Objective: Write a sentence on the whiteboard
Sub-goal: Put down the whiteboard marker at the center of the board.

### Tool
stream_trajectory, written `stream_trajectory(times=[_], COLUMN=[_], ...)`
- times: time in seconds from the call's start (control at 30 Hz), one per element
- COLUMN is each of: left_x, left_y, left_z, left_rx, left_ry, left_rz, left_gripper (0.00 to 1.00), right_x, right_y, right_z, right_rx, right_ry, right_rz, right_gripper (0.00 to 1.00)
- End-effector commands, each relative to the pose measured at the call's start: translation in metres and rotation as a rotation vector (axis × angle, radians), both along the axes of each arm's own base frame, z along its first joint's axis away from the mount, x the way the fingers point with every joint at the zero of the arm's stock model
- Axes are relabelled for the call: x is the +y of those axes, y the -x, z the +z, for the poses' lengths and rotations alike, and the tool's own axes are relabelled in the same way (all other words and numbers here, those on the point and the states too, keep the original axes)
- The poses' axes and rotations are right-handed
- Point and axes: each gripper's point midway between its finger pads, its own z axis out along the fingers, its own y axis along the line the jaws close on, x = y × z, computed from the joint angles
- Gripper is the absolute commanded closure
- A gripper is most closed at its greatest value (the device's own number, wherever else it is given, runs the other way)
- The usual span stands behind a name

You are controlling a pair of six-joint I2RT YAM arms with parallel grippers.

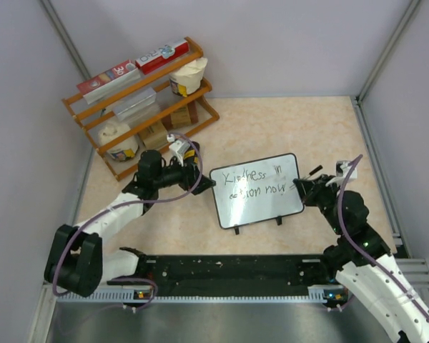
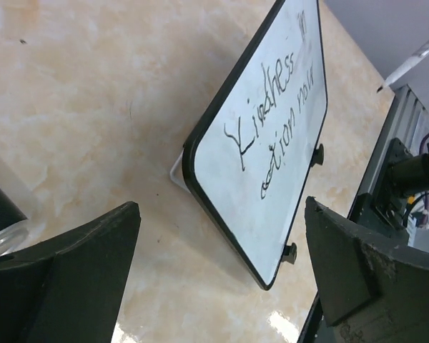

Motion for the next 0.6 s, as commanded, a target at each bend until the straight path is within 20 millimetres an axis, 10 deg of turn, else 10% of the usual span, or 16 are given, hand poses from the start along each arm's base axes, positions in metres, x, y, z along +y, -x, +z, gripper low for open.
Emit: stream_trajectory(times=[0.0,0.57], left_x=[0.009,0.052], left_y=[-0.003,0.018], left_z=[0.029,0.117], left_rx=[-0.087,-0.340], left_ry=[0.033,0.109], left_rz=[0.092,0.329], left_gripper=[0.01,0.01], right_x=[0.011,0.037], right_y=[0.015,0.070], right_z=[0.013,-0.073], right_rx=[0.024,0.412], right_ry=[-0.096,-0.263], right_rz=[0.066,0.200], right_gripper=[1.00,1.00])
